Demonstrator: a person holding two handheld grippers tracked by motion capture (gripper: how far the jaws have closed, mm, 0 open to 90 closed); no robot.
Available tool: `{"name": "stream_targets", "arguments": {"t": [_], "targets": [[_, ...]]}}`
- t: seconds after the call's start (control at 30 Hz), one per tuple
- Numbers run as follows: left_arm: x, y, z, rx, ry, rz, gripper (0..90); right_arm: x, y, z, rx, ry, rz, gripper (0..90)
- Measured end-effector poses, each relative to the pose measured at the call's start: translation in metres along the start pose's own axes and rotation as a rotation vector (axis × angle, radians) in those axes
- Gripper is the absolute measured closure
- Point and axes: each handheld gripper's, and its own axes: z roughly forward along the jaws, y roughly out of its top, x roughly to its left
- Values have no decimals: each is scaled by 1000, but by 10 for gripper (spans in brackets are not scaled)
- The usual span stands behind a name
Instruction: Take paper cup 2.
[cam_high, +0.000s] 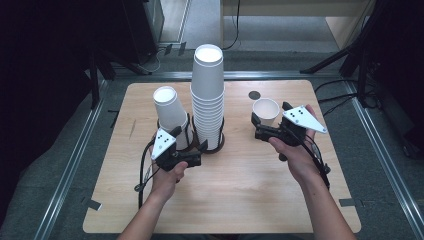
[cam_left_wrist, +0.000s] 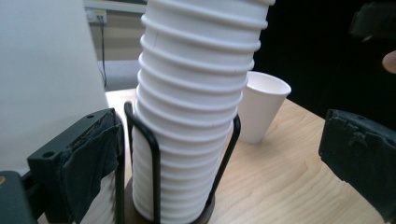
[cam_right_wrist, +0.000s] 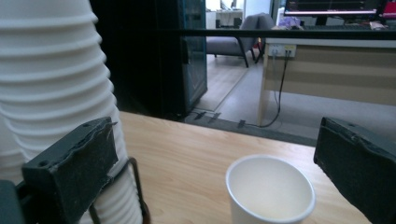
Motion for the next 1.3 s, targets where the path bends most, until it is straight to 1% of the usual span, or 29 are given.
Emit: {"name": "stream_targets", "arguments": {"t": [0.07, 0.1, 0.17, 0.23, 0.3, 0.47, 0.5, 0.57, 0.7, 0.77, 0.87, 0.9, 0.97, 1.0, 1.2, 1.3], "targets": [[-1, 2, 3, 0, 2, 7, 0, 4, 8, -1, -14, 14, 3, 0], [-1, 4, 6, -3, 13, 9, 0, 7, 12, -1, -20, 22, 5, 0], [-2, 5, 9, -3, 12, 2, 0, 11, 20, -1, -32, 39, 8, 0], [-2, 7, 13, -2, 16, 5, 0, 16, 27, -1, -41, 57, 14, 0], [-3, 7, 18, -2, 17, 7, 0, 21, 32, 0, -46, 73, 16, 0], [-3, 9, 28, -3, 39, 12, 0, 32, 42, 6, -55, 102, 15, 0], [-3, 9, 29, -6, 49, 7, 0, 34, 44, 8, -59, 108, 14, 0], [-2, 9, 32, -5, 52, 0, 0, 38, 48, 10, -64, 124, 13, 0], [-2, 10, 39, -4, 64, -6, 0, 46, 54, 15, -63, 156, 2, 0], [-4, 11, 41, -9, 73, -7, 0, 50, 56, 17, -60, 173, 13, 0], [-7, 13, 45, -17, 85, 2, 0, 54, 60, 20, -67, 184, 15, 0], [-8, 14, 46, -20, 88, -1, 0, 55, 61, 21, -67, 192, 23, 0], [-9, 15, 48, -25, 94, 0, 0, 59, 63, 23, -65, 208, 22, 0], [-10, 16, 50, -28, 104, 0, 0, 61, 64, 24, -63, 210, 18, 0], [-14, 20, 58, -37, 128, 12, 0, 72, 69, 31, -64, 234, 6, 0], [-16, 22, 62, -42, 156, 20, 0, 76, 70, 37, -55, 239, -4, 0]]}}
